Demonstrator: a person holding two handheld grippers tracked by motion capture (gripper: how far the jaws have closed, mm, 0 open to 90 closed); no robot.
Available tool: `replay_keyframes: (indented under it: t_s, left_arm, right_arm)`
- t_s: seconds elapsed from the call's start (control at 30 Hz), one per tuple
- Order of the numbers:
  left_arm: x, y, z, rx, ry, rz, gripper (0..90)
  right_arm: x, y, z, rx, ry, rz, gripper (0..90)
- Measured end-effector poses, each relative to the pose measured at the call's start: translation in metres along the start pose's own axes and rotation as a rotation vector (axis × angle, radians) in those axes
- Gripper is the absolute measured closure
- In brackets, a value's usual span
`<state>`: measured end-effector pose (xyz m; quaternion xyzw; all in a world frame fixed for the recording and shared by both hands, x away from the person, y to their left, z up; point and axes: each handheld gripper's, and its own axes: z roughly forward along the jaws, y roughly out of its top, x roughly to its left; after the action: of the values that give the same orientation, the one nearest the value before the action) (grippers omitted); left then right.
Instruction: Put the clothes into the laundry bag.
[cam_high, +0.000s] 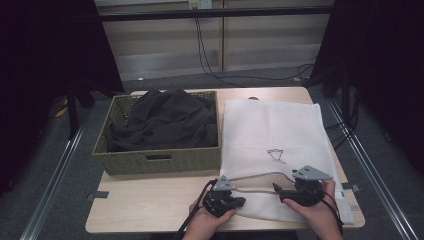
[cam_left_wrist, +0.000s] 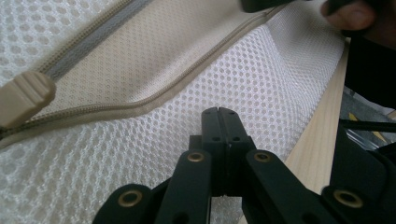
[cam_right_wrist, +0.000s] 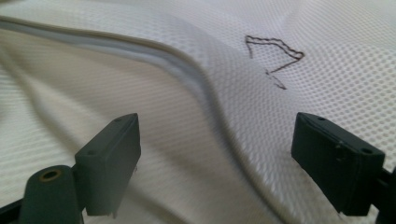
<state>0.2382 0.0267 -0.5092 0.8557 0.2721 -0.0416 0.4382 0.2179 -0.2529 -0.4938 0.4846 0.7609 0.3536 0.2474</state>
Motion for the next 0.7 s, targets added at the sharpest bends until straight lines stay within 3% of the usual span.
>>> replay_keyframes:
  t_s: [0.03,0.07,0.1,0.17,0.2,0.23,0.3,0.33,0.37,0.43,0.47,0.53,0.57,0.6,0.63,0.67,0.7]
  left_arm:
    - [0.0,0.0,0.0,-0.001,0.001,0.001,90.0]
    - [0.0,0.0,0.0,-0.001,0.001,0.001,90.0]
    - [0.0,0.0,0.0,0.001,0.004,0.008,90.0]
    - [0.0,0.0,0.0,-0.003,0.009,0.002,90.0]
    - [0.0,0.0,0.0,-0.005,0.012,0.002,90.0]
    - [0.002,0.0,0.0,-0.002,0.01,-0.004,90.0]
    - [0.004,0.0,-0.001,-0.008,0.014,-0.023,90.0]
    - [0.004,0.0,-0.001,-0.008,0.014,-0.023,90.0]
    - [0.004,0.0,-0.004,-0.014,0.025,-0.014,90.0]
    - [0.004,0.0,-0.007,-0.032,0.024,0.003,84.4]
    - [0.005,0.003,-0.017,-0.059,0.061,0.044,80.2]
    - [0.01,0.009,-0.034,-0.136,0.041,0.015,69.0]
    - [0.013,0.012,-0.044,-0.168,0.061,0.018,63.2]
    - [0.013,0.012,-0.044,-0.168,0.061,0.018,55.0]
    - [0.02,0.019,-0.066,-0.216,0.108,0.035,47.8]
    - [0.02,0.019,-0.066,-0.216,0.108,0.035,44.6]
    - [0.026,0.023,-0.08,-0.233,0.134,0.029,44.6]
  right_arm:
    - [0.0,0.002,0.005,0.005,-0.032,-0.005,17.6]
    - [0.0,0.002,0.005,0.005,-0.032,-0.005,17.6]
    - [-0.003,0.008,0.016,0.015,-0.08,0.007,24.3]
    - [-0.004,0.011,0.019,0.015,-0.097,0.013,28.4]
    - [-0.006,0.014,0.021,0.016,-0.106,0.02,38.4]
    - [-0.011,0.022,0.019,-0.048,-0.068,0.041,61.6]
    - [-0.015,0.032,0.008,-0.119,0.037,0.065,88.8]
    - [-0.015,0.032,0.008,-0.119,0.037,0.065,88.8]
    - [-0.012,0.039,-0.001,-0.141,0.084,0.055,89.2]
    - [-0.009,0.037,0.001,-0.114,0.086,0.046,89.2]
    - [-0.009,0.032,0.004,-0.098,0.101,0.051,89.2]
    - [-0.011,0.023,0.012,-0.069,0.125,0.079,89.2]
    - [-0.013,0.019,0.016,-0.066,0.142,0.089,89.2]
    - [-0.013,0.019,0.016,-0.066,0.142,0.089,89.2]
    - [-0.016,0.013,0.02,-0.068,0.172,0.107,89.1]
    - [-0.016,0.013,0.02,-0.068,0.172,0.107,89.1]
    - [-0.016,0.012,0.022,-0.065,0.177,0.11,89.0]
